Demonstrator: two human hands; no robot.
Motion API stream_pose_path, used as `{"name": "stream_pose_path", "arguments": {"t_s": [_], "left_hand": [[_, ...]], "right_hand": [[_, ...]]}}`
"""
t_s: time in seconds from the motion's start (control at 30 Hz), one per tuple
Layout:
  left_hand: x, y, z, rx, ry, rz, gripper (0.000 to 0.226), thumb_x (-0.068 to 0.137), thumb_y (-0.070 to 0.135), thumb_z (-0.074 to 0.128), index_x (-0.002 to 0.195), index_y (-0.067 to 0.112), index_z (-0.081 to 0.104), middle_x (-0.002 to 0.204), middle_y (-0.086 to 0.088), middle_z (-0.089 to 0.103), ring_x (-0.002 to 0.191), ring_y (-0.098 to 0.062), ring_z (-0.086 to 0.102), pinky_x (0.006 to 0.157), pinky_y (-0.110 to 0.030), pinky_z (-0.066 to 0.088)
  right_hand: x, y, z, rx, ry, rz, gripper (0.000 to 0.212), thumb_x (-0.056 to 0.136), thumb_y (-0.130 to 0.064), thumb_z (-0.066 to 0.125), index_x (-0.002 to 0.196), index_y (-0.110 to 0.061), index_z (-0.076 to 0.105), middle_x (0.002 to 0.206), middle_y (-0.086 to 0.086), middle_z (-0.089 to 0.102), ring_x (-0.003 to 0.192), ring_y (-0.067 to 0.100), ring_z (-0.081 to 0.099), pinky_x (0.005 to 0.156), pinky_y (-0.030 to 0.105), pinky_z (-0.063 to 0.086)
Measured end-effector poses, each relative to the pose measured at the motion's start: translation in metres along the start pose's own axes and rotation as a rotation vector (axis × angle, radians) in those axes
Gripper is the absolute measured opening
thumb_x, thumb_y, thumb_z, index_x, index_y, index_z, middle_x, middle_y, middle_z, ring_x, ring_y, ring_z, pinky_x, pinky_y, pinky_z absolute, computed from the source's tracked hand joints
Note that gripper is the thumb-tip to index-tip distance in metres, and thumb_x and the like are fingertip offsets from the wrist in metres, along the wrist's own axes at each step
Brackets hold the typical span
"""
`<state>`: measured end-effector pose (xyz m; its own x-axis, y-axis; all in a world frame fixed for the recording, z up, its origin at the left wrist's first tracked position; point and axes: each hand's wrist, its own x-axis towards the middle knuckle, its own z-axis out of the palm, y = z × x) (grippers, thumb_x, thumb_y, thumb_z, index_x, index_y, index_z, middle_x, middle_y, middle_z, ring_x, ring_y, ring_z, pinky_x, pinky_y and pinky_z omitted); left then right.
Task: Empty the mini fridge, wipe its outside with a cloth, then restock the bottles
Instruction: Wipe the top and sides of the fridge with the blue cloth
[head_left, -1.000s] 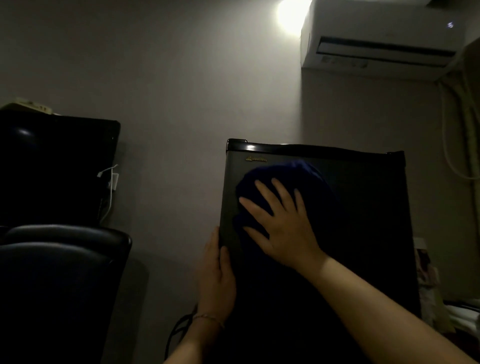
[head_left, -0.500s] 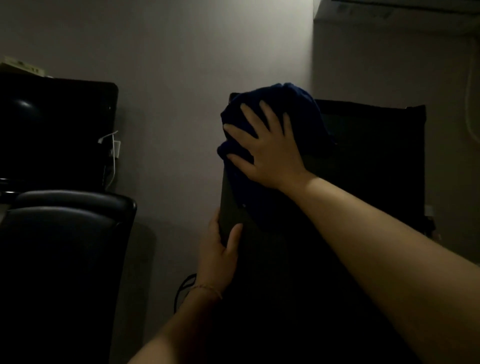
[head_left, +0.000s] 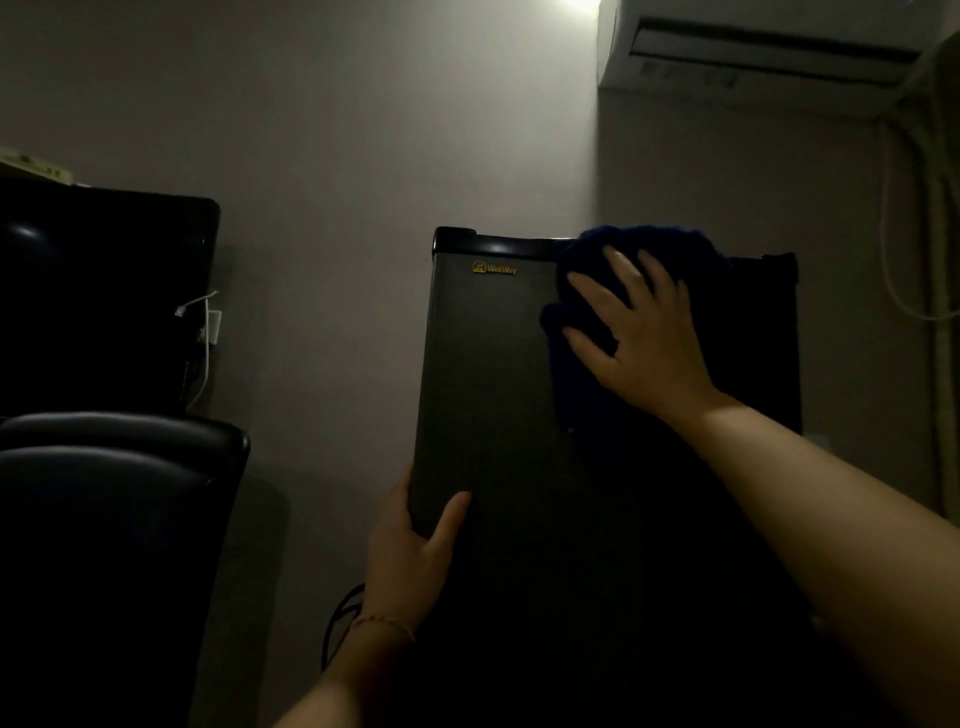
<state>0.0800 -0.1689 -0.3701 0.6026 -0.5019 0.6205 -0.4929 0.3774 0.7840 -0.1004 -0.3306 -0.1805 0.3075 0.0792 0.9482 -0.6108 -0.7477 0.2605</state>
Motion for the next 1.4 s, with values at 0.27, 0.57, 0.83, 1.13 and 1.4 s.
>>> {"name": "stream_pose_path", "arguments": {"t_s": [0.27, 0.57, 0.83, 1.13, 1.4], "left_hand": [[-0.001, 0.003, -0.004, -0.02, -0.041, -0.028, 0.06, 0.071, 0.057, 0.062, 0.127, 0.045, 0.046, 0.127, 0.006, 0.06, 0.107, -0.016, 0.066, 0.091, -0.041, 0.057], [0.007, -0.004, 0.001, 0.074, 0.023, 0.012, 0.079, 0.069, 0.067, 0.06, 0.14, 0.036, 0.043, 0.137, 0.008, 0.054, 0.119, -0.011, 0.056, 0.101, -0.041, 0.051], [0.021, 0.011, -0.001, 0.116, 0.02, 0.08, 0.067, 0.088, 0.04, 0.068, 0.146, 0.025, 0.037, 0.141, 0.004, 0.051, 0.092, 0.007, 0.053, 0.064, -0.003, 0.045], [0.038, 0.021, 0.001, 0.119, 0.023, 0.275, 0.098, 0.084, 0.048, 0.068, 0.154, 0.045, 0.0, 0.159, 0.023, 0.01, 0.143, -0.001, 0.021, 0.118, -0.032, 0.028], [0.035, 0.019, 0.002, 0.04, 0.012, 0.337, 0.09, 0.083, 0.047, 0.066, 0.149, 0.05, 0.004, 0.145, 0.044, 0.014, 0.137, 0.012, 0.026, 0.117, -0.027, 0.031]], "right_hand": [[-0.023, -0.003, 0.002, 0.057, 0.078, 0.249, 0.062, 0.093, -0.061, 0.041, 0.149, -0.034, 0.039, 0.163, 0.004, 0.021, 0.15, 0.035, 0.009, 0.117, 0.066, 0.012], [0.003, -0.064, 0.021, 0.025, 0.054, 0.066, 0.06, 0.093, -0.06, 0.043, 0.149, -0.04, 0.037, 0.164, 0.002, 0.021, 0.151, 0.033, 0.007, 0.118, 0.064, 0.007], [0.007, -0.062, 0.021, 0.003, 0.038, 0.041, 0.061, 0.093, -0.061, 0.041, 0.149, -0.039, 0.036, 0.164, 0.003, 0.02, 0.152, 0.034, 0.007, 0.117, 0.065, 0.008], [0.014, -0.073, 0.024, 0.013, 0.058, -0.01, 0.061, 0.093, -0.061, 0.041, 0.149, -0.038, 0.037, 0.163, 0.004, 0.022, 0.152, 0.035, 0.009, 0.116, 0.067, 0.008], [0.051, -0.115, 0.037, 0.035, 0.047, -0.281, 0.057, 0.093, -0.059, 0.044, 0.145, -0.036, 0.047, 0.161, 0.004, 0.032, 0.15, 0.036, 0.019, 0.115, 0.067, 0.01]]}}
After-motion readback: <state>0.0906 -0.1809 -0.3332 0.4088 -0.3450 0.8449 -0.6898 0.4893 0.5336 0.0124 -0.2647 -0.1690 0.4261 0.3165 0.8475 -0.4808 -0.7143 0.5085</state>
